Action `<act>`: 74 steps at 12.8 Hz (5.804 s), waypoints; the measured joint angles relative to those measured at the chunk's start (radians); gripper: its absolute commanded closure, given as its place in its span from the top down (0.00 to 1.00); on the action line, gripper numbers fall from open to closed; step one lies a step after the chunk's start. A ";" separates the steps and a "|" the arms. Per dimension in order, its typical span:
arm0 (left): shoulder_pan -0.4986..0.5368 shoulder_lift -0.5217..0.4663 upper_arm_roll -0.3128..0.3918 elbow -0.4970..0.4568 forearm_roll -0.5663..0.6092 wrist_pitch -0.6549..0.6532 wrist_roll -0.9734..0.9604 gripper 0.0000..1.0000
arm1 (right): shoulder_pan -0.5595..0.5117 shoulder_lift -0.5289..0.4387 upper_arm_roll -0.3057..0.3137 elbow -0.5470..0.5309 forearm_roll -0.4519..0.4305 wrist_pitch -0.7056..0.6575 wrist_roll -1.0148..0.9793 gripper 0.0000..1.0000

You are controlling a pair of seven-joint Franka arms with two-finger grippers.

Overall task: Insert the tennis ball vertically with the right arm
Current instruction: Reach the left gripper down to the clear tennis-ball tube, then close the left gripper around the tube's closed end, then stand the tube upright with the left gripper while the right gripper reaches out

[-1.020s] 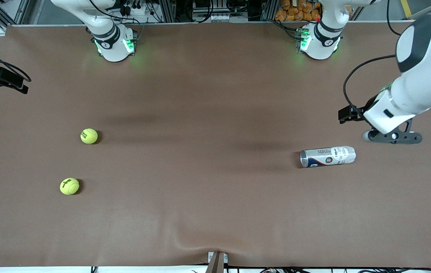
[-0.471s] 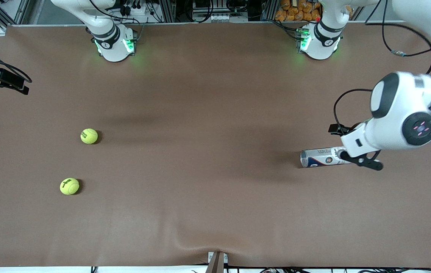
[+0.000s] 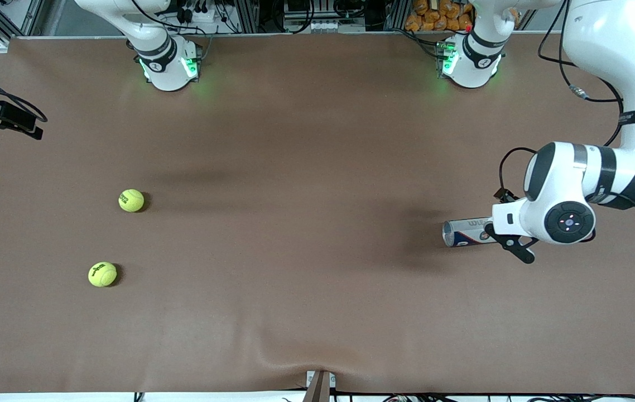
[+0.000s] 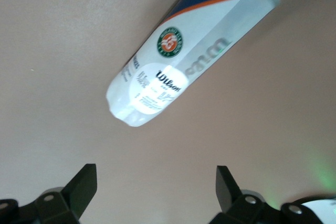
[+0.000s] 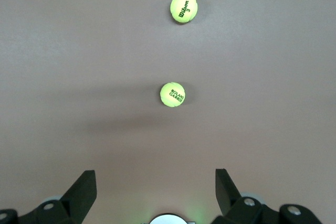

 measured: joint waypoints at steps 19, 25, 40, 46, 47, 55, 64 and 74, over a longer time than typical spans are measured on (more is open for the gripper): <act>-0.081 0.088 -0.011 -0.262 0.492 0.371 0.129 1.00 | -0.016 0.017 -0.016 0.000 -0.001 0.012 -0.049 1.00; -0.034 0.088 -0.016 -0.296 0.492 0.435 0.130 1.00 | 0.041 0.017 0.019 0.002 -0.001 -0.038 0.047 1.00; 0.112 0.088 -0.120 -0.304 0.492 0.480 0.184 0.81 | 0.055 0.016 0.013 0.003 0.000 -0.093 0.086 1.00; 0.112 0.086 -0.129 -0.304 0.492 0.480 0.185 0.73 | 0.055 0.018 0.013 0.003 0.000 -0.076 0.086 1.00; 0.111 0.086 -0.132 -0.304 0.492 0.480 0.185 0.73 | 0.055 0.020 0.013 0.003 0.000 -0.076 0.087 1.00; 0.115 0.070 -0.274 -0.275 0.404 0.491 0.185 0.72 | 0.024 0.077 0.004 0.000 0.000 -0.035 0.160 1.00; 0.019 0.085 -0.415 -0.084 -0.175 0.676 0.109 0.71 | -0.077 0.173 0.000 -0.043 0.000 0.093 0.258 1.00; -0.185 0.268 -0.418 0.035 -0.603 1.265 0.105 0.72 | -0.046 0.170 0.018 -0.294 0.001 0.277 0.261 1.00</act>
